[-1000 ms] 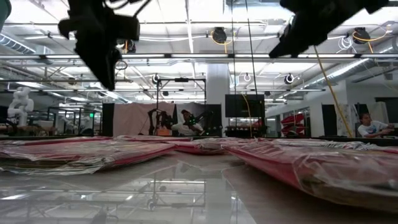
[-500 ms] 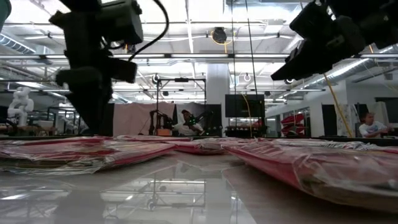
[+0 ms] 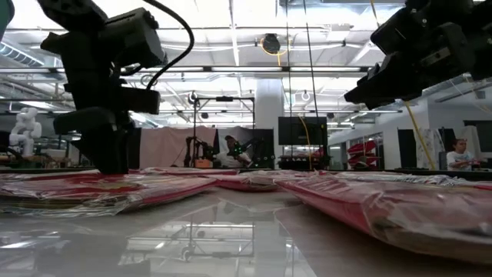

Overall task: Sort popcorn bags into baskets
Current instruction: Put the red popcorn bag into the green bin

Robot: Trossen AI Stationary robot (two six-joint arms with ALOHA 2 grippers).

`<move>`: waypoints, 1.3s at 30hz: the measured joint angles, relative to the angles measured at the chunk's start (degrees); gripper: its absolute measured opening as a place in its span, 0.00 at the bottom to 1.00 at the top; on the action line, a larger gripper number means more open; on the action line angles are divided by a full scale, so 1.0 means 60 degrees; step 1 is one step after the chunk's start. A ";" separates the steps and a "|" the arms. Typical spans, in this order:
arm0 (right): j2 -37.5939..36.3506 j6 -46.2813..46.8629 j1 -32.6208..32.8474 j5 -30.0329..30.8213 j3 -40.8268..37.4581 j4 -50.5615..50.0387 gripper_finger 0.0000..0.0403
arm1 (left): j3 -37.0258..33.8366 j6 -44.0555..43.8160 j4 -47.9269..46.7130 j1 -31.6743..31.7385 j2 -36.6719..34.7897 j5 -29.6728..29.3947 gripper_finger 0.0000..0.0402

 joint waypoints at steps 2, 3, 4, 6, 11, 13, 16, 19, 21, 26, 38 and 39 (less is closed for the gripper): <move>0.0000 0.0051 0.0000 0.0005 0.0000 0.0125 0.00 | -0.0143 0.0222 0.0366 0.0000 -0.0004 0.0027 0.44; 0.0000 0.0063 0.0000 0.0005 0.0000 0.0208 0.00 | -0.0203 0.0375 0.0558 0.0000 0.0000 0.0031 0.40; 0.0000 0.0076 0.0000 0.0005 0.0000 0.0295 0.00 | -0.0253 0.0550 0.0738 0.0000 0.0000 0.0035 0.36; 0.0017 0.0189 0.0000 0.0012 0.0000 0.0567 0.00 | -0.0349 0.0905 0.1105 0.0005 0.0011 0.0032 0.27; 0.0326 0.0677 0.0000 0.0023 0.0000 0.1405 0.00 | -0.0434 0.1760 0.1475 0.0033 0.0043 -0.0211 0.04; 0.0615 0.0913 0.0000 0.0030 0.0004 0.1838 0.00 | -0.0437 0.2125 0.1511 0.0029 -0.0039 -0.0633 0.02; 0.1184 0.1200 0.0004 0.0212 0.0017 0.2394 0.00 | -0.0337 0.2980 0.1283 -0.0070 -0.0078 -0.1657 0.01; 0.1803 0.1488 0.0004 0.0838 0.0306 0.2484 0.00 | -0.0114 0.3824 0.1244 -0.0209 -0.0383 -0.2387 0.01; 0.2277 0.1636 0.0004 0.1212 0.0643 0.2496 0.00 | 0.0015 0.4260 0.1336 -0.0269 -0.0592 -0.2724 0.01; 0.3535 0.1984 -0.0425 0.1739 0.1819 0.2133 0.01 | 0.0163 0.5198 0.1396 -0.0286 -0.0905 -0.3074 0.00; 0.5326 0.1345 -0.2838 -0.1159 0.4867 -0.1243 0.27 | 0.0163 0.7221 0.1843 -0.0317 -0.0953 -0.3594 0.00; 0.5317 0.1192 -0.3039 -0.1409 0.4878 -0.1231 0.31 | 0.0163 0.7420 0.1859 -0.0315 -0.0954 -0.3615 0.00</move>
